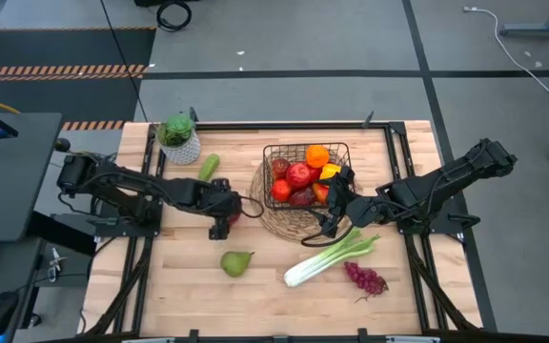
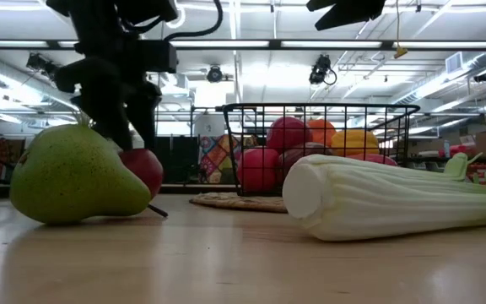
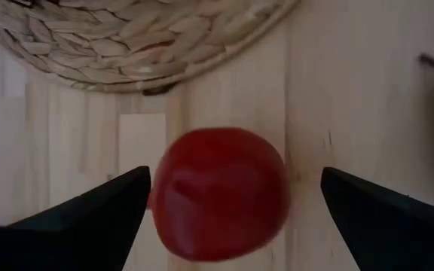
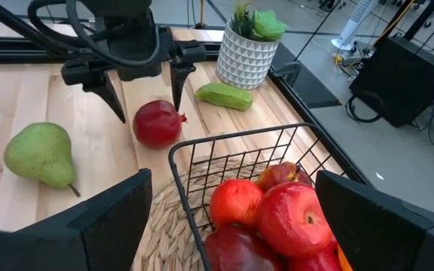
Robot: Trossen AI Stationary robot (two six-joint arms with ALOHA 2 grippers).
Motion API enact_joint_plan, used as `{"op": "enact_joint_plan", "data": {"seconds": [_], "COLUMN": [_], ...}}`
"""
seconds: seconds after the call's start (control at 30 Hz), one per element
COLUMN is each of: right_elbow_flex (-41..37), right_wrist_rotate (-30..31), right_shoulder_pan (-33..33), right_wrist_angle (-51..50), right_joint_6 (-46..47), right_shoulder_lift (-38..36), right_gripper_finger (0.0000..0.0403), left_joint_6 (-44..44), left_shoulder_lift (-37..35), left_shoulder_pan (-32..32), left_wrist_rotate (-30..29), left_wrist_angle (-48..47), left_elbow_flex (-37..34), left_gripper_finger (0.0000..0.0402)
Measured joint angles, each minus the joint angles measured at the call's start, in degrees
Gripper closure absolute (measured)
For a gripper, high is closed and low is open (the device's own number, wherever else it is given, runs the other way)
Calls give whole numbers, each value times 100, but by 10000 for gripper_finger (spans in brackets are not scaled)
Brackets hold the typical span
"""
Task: Build produce basket
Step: Put the red pomegranate into the black wire basket
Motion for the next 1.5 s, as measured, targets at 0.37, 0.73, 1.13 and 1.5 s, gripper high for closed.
{"op": "enact_joint_plan", "data": {"seconds": [0.37, 0.73, 1.13, 1.5], "right_elbow_flex": [0, 2, 2, 2], "right_wrist_rotate": [-39, -205, -203, -201], "right_shoulder_pan": [0, 4, 2, 2], "right_wrist_angle": [20, 39, 39, -25], "right_joint_6": [0, -2, -2, -2], "right_shoulder_lift": [0, 0, 0, 0], "right_gripper_finger": [27, 27, 27, 27], "left_joint_6": [-1516, -1513, -1081, -580], "left_shoulder_lift": [294, 674, 651, 661], "left_shoulder_pan": [423, 372, 348, 280], "left_wrist_rotate": [646, 602, 665, 641], "left_wrist_angle": [38, 47, -197, -1154], "left_elbow_flex": [-95, -73, 114, 1272], "left_gripper_finger": [6, 5, 22, 26]}}
